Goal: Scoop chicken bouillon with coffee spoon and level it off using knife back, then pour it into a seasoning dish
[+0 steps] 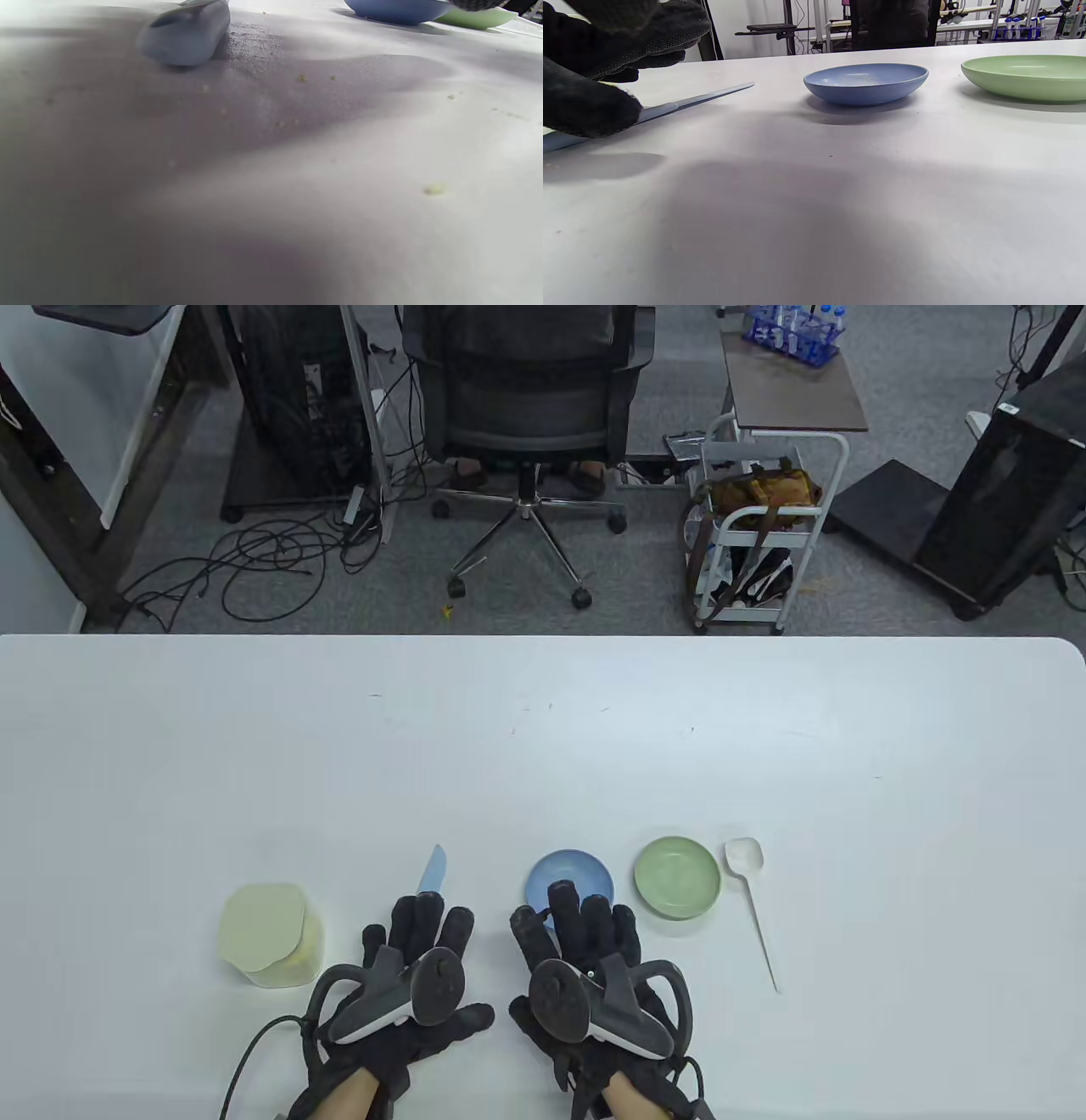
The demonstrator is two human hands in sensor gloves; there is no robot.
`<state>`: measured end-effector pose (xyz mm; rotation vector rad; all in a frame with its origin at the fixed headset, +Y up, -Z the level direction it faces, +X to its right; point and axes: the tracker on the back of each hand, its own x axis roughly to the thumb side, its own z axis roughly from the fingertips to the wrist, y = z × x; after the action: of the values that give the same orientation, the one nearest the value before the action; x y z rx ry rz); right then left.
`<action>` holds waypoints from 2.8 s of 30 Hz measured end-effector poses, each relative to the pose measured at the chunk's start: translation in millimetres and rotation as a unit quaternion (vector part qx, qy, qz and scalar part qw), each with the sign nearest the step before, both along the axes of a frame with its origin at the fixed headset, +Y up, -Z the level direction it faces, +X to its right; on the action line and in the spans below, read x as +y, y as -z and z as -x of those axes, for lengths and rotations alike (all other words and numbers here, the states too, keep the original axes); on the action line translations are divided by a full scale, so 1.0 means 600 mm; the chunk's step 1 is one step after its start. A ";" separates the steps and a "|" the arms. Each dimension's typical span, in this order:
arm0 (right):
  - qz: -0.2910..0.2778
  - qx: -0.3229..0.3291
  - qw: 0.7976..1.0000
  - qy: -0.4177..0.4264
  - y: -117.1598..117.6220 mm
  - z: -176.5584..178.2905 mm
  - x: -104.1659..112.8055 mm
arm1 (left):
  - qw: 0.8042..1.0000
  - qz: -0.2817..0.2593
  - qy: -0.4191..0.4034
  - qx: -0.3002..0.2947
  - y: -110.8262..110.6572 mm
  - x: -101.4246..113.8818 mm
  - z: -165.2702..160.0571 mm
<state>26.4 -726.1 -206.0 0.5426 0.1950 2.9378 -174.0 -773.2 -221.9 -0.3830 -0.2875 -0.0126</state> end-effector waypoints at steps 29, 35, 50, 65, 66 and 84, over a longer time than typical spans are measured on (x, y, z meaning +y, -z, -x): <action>0.010 0.001 1.000 -0.004 0.002 0.001 -0.001 | 1.000 0.002 -0.010 0.009 0.001 -0.003 0.004; 0.009 0.001 1.000 -0.004 0.002 0.001 -0.002 | 1.000 0.009 -0.001 0.009 0.001 -0.005 0.005; 0.024 -0.011 1.000 0.000 0.009 -0.009 -0.008 | 0.999 -0.024 -0.024 -0.002 -0.009 0.052 0.010; 0.035 -0.019 0.999 -0.006 0.012 -0.013 -0.011 | 0.991 0.018 0.085 0.100 0.055 0.140 0.255; 0.036 -0.022 0.999 -0.004 0.013 -0.015 -0.012 | 0.990 0.030 0.089 0.100 0.060 0.127 0.267; 0.034 -0.046 0.998 0.015 0.021 -0.031 -0.007 | 0.995 -0.007 -0.088 0.041 0.053 0.134 0.224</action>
<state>45.2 -730.1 -218.4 0.3952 0.2735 2.9062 -308.3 -692.9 -253.7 -0.3427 -0.2388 0.1745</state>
